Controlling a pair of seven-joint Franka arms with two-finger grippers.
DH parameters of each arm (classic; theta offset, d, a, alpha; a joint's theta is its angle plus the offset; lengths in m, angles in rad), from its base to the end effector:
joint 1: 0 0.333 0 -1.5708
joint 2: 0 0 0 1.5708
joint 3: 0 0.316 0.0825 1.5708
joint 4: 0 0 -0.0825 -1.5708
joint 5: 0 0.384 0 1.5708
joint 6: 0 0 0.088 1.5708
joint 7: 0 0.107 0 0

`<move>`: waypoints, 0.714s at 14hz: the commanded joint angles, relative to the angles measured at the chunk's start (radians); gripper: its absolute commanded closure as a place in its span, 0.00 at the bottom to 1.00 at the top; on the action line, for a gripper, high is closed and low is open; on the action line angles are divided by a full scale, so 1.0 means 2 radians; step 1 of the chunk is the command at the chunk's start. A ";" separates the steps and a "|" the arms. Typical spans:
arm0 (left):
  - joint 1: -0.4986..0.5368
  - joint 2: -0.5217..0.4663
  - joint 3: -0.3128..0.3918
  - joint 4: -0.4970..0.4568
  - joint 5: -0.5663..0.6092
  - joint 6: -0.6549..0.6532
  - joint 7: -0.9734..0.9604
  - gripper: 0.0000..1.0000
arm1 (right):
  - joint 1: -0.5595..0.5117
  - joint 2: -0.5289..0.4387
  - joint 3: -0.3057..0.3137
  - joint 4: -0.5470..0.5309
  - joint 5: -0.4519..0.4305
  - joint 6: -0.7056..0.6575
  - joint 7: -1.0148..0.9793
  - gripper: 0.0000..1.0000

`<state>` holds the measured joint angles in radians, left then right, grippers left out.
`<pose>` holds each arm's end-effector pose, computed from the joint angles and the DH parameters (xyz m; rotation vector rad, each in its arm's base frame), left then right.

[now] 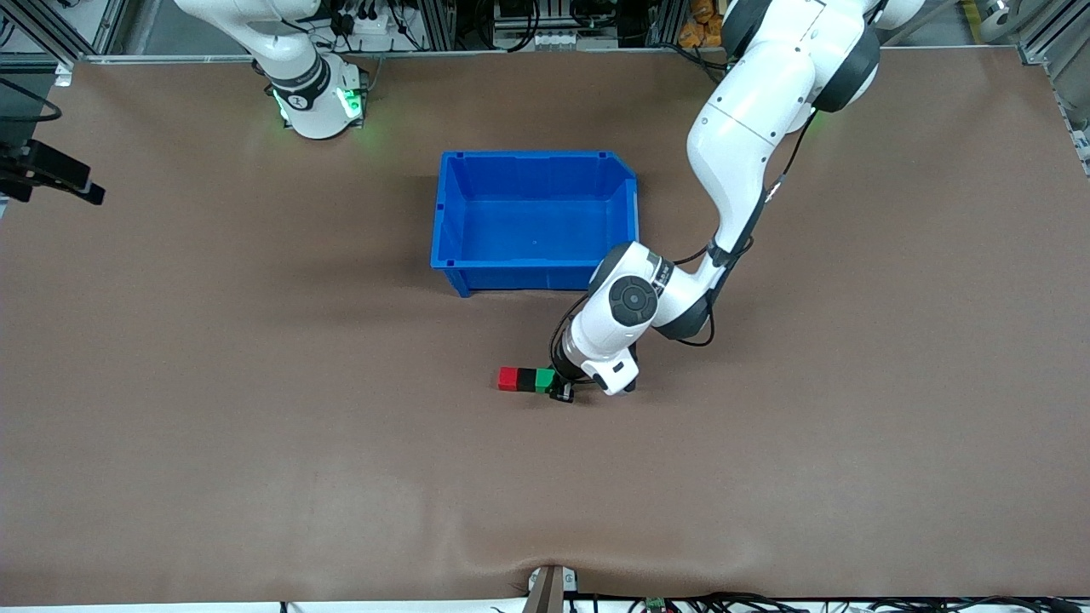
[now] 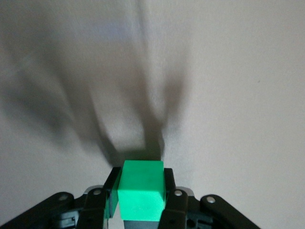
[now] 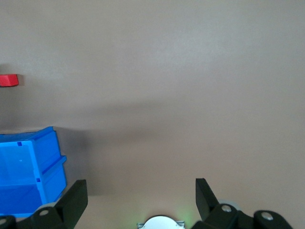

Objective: Attach green and red cubes to black cube
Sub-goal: 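Open the right gripper and withdraw it while the left gripper holds green, then open the left gripper and lift it off the green cube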

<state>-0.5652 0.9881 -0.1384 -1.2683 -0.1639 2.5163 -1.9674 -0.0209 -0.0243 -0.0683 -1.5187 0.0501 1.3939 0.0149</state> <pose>0.6087 -0.4749 0.1821 2.1044 1.8865 -0.2167 0.5266 -0.0415 0.6473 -3.0791 0.1505 0.1521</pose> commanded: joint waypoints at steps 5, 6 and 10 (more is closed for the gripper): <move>-0.005 0.005 0.006 0.019 -0.011 -0.003 -0.006 0.00 | 0.026 -0.005 0.010 -0.013 -0.010 0.000 0.068 0.00; -0.003 -0.008 0.006 0.018 -0.010 -0.010 -0.006 0.00 | 0.026 -0.005 0.010 -0.013 -0.010 0.000 0.068 0.00; 0.028 -0.076 0.012 0.018 0.004 -0.087 0.000 0.00 | 0.027 0.002 0.010 -0.012 -0.010 0.006 0.068 0.00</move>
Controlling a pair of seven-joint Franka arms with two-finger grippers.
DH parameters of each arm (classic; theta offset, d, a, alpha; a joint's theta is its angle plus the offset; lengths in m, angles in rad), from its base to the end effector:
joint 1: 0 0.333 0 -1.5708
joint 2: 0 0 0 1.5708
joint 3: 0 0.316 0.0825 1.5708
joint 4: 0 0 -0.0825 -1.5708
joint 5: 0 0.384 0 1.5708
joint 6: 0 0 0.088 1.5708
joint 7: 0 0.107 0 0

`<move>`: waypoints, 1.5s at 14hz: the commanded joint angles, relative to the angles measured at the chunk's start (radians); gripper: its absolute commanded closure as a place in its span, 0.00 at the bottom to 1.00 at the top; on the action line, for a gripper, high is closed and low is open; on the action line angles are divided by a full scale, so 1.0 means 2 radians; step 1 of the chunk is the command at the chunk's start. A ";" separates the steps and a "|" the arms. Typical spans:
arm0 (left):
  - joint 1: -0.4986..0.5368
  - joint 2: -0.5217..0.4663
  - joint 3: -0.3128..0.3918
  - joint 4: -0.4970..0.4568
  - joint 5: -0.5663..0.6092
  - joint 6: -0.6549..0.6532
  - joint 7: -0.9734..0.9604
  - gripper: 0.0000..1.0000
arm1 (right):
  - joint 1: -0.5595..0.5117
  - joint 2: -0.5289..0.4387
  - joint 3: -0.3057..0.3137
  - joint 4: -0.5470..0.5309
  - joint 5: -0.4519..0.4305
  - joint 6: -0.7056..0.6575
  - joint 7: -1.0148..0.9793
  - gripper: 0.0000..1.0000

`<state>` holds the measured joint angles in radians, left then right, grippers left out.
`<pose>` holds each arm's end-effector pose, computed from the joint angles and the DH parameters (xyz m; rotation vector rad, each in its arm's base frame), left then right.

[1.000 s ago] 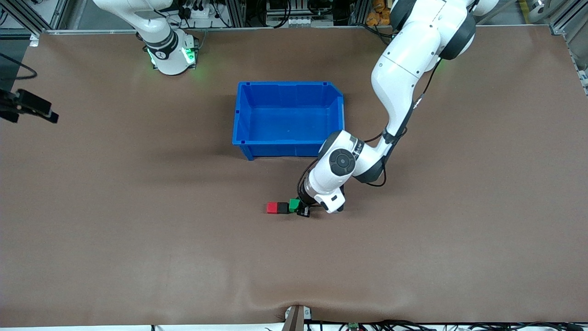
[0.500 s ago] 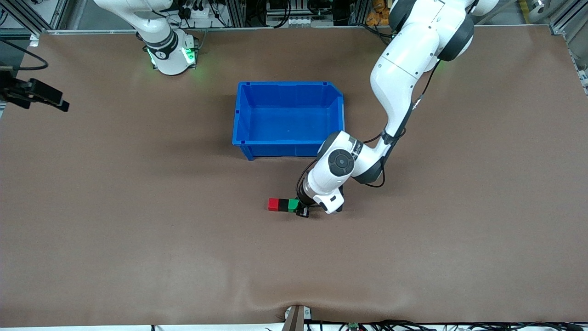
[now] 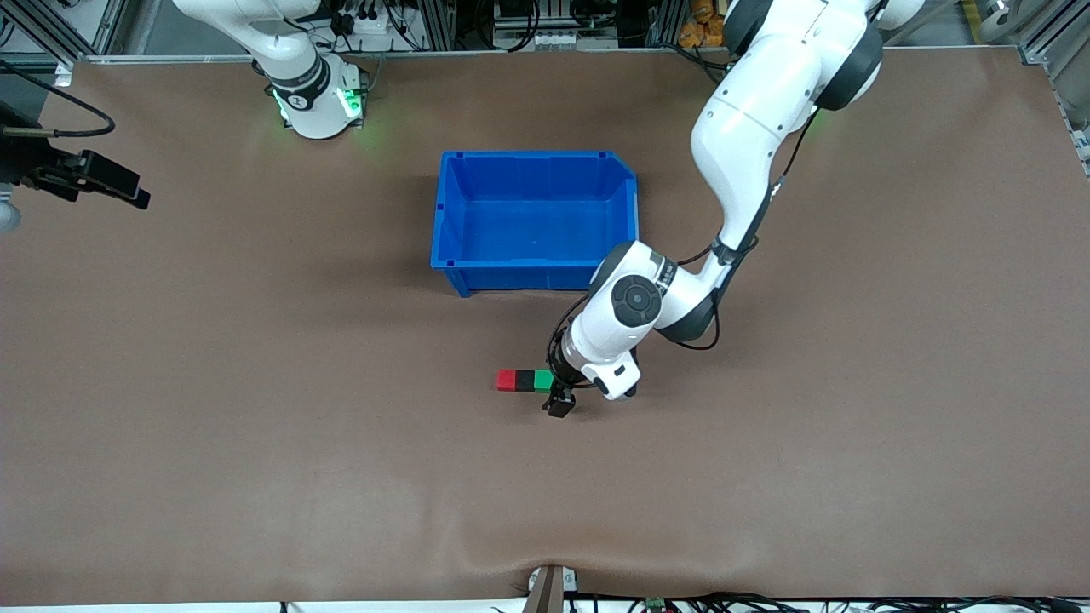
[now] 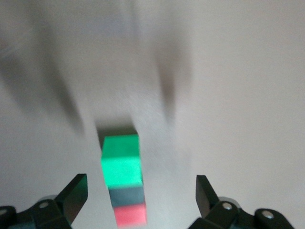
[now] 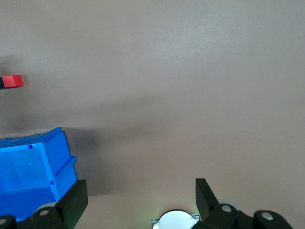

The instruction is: Attach green and red cubes to black cube

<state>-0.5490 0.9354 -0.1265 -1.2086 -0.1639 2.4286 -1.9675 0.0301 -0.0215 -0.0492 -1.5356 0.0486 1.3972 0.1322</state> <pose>0.6315 -0.4673 0.2408 2.0817 1.8758 -0.1984 0.5293 -0.0046 0.6384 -3.0852 0.2251 0.1851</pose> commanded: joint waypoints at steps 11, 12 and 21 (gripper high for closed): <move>0.142 -0.241 0.001 -0.025 0.060 -0.326 0.208 0.00 | -0.021 0.002 -0.002 0.004 -0.007 -0.002 0.001 0.00; 0.159 -0.259 0.000 -0.025 0.057 -0.360 0.255 0.00 | -0.021 0.002 -0.002 0.004 -0.007 -0.003 0.001 0.00; 0.306 -0.330 0.001 -0.024 0.043 -0.512 0.571 0.00 | -0.015 0.002 0.000 0.005 -0.004 -0.006 0.000 0.00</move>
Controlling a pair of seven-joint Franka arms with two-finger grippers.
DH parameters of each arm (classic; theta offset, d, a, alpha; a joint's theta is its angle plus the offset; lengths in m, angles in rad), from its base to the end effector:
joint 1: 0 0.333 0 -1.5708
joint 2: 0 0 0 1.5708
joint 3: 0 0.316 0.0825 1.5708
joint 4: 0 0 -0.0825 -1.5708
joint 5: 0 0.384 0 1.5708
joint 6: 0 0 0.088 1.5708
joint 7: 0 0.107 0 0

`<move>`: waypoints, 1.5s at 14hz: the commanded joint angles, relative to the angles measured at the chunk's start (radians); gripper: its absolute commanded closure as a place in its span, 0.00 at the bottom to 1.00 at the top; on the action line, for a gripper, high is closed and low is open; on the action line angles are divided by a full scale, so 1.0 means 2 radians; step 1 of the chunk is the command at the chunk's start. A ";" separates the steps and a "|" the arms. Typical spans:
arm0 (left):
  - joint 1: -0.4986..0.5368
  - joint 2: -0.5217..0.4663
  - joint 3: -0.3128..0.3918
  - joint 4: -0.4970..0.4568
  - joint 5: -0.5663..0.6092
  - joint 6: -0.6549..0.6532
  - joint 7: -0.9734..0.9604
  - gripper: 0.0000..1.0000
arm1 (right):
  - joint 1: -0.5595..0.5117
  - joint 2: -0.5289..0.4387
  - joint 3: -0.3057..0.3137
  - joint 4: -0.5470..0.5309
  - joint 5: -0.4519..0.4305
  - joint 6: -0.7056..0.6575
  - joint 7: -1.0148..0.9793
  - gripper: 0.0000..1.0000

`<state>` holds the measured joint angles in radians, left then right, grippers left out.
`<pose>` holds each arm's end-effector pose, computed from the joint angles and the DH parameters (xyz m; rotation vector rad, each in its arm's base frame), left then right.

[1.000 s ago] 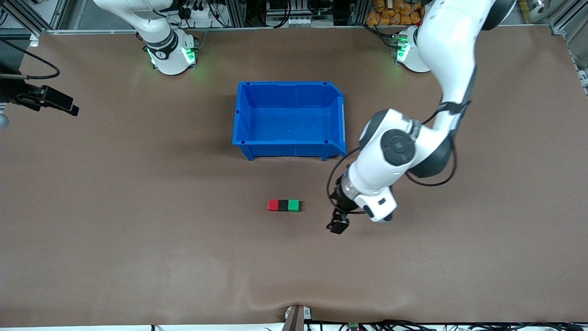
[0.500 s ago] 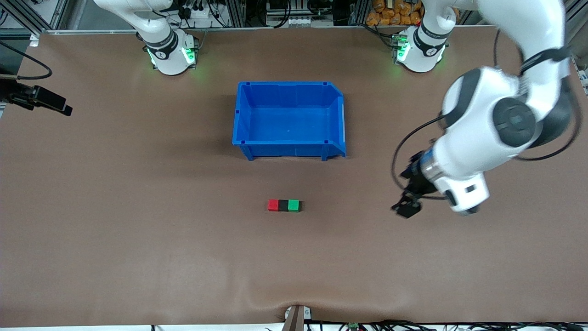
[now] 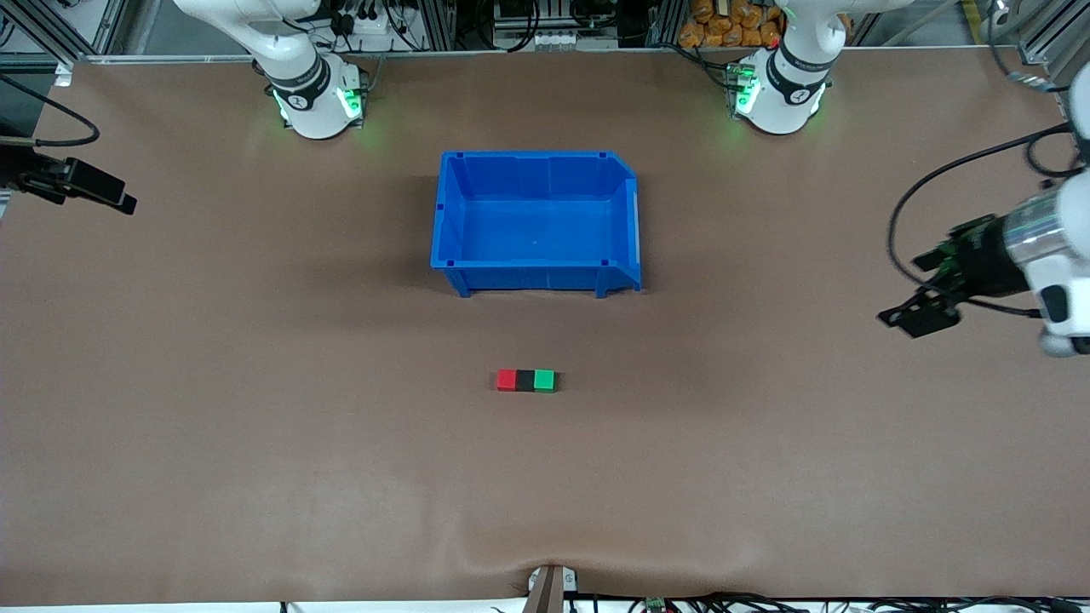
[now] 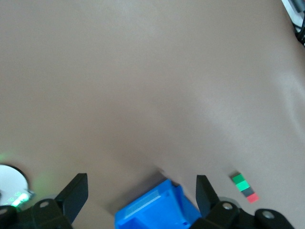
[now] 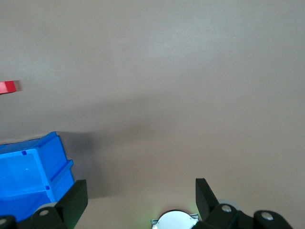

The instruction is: Attach green and red cubes to black cube

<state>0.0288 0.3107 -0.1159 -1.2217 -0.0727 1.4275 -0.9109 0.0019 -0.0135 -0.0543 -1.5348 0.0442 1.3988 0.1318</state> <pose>0.6294 -0.0509 0.5919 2.8316 1.2321 -0.2192 0.5315 -0.0228 0.6346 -3.0834 0.2771 0.1925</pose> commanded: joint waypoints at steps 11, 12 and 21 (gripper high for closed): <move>0.035 -0.020 -0.005 -0.013 0.013 -0.035 0.215 0.00 | 0.024 -0.004 0.004 0.004 -0.010 -0.005 0.000 0.00; 0.035 -0.031 -0.004 -0.014 0.015 -0.035 0.220 0.00 | 0.027 -0.004 0.004 0.004 -0.009 -0.006 0.000 0.00; 0.014 -0.092 0.000 -0.099 0.037 -0.001 0.279 0.00 | 0.056 -0.002 0.003 0.002 -0.021 -0.001 0.000 0.00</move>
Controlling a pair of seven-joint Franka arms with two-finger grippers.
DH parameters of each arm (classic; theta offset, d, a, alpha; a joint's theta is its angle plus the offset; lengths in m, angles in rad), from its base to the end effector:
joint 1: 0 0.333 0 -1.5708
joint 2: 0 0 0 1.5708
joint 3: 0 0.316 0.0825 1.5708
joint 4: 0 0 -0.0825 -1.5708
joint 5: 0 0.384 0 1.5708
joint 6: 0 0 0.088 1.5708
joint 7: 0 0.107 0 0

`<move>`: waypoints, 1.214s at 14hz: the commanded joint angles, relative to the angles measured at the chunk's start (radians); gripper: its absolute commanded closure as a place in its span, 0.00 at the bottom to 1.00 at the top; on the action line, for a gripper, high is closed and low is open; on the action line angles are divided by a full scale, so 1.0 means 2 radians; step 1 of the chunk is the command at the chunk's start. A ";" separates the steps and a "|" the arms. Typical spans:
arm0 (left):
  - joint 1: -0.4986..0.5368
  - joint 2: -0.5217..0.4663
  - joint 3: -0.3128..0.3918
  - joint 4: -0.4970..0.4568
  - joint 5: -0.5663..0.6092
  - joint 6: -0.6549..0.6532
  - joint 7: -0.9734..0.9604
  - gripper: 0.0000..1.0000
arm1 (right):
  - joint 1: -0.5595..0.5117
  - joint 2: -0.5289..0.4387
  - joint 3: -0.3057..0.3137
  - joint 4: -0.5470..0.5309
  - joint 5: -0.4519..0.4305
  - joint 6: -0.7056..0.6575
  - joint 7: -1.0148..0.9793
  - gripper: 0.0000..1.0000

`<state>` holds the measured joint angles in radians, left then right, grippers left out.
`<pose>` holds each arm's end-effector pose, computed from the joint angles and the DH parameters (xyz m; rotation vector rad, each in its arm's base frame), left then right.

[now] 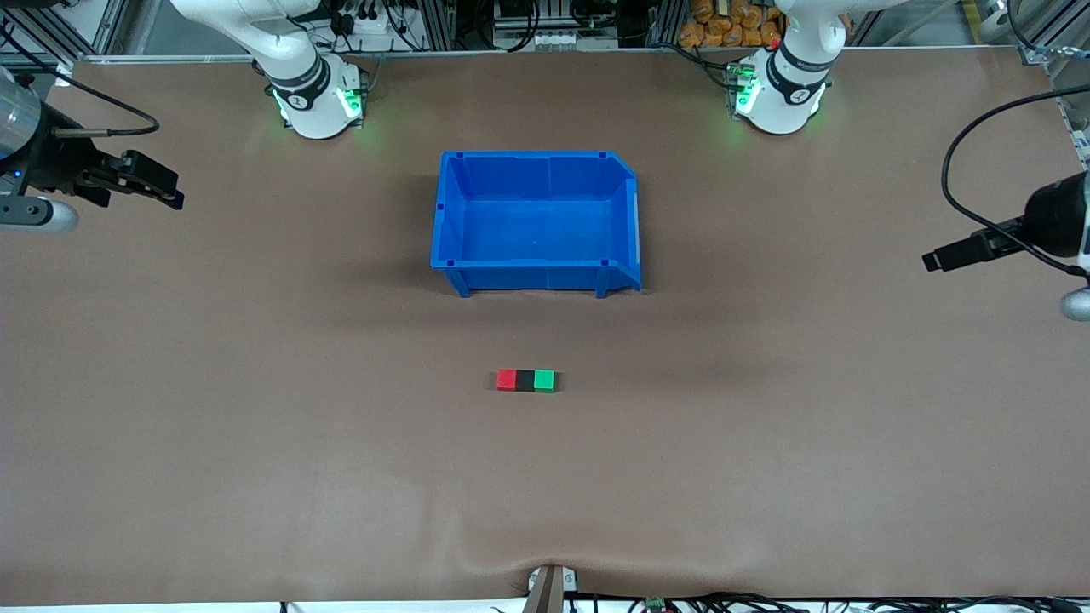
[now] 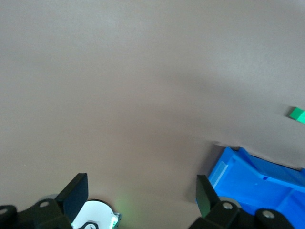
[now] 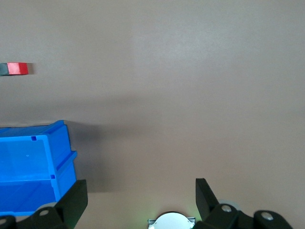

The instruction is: Attach green and red cubes to black cube

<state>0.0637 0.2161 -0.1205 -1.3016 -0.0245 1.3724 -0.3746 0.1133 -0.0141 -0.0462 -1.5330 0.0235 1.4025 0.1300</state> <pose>0.5979 -0.0282 0.6090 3.0757 0.4894 -0.2357 0.5308 0.0383 0.6360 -3.1223 0.0941 0.1848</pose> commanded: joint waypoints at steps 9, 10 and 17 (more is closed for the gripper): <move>-0.047 -0.119 0.034 -0.137 0.021 0.059 0.012 0.00 | -0.002 0.001 -0.002 0.001 -0.009 0.003 -0.011 0.00; -0.049 -0.135 0.033 -0.157 0.018 0.066 0.012 0.00 | -0.004 0.001 -0.003 0.001 -0.009 0.003 -0.015 0.00; -0.055 -0.209 0.029 -0.254 0.021 0.122 0.019 0.00 | -0.019 0.001 -0.004 0.001 -0.008 0.002 -0.043 0.00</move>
<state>-0.0358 -0.1569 -0.0677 -1.7532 -0.0063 1.5854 -0.3664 0.0876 -0.0123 -0.0612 -1.5358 0.0201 1.4060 0.0709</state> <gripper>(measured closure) 0.000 0.000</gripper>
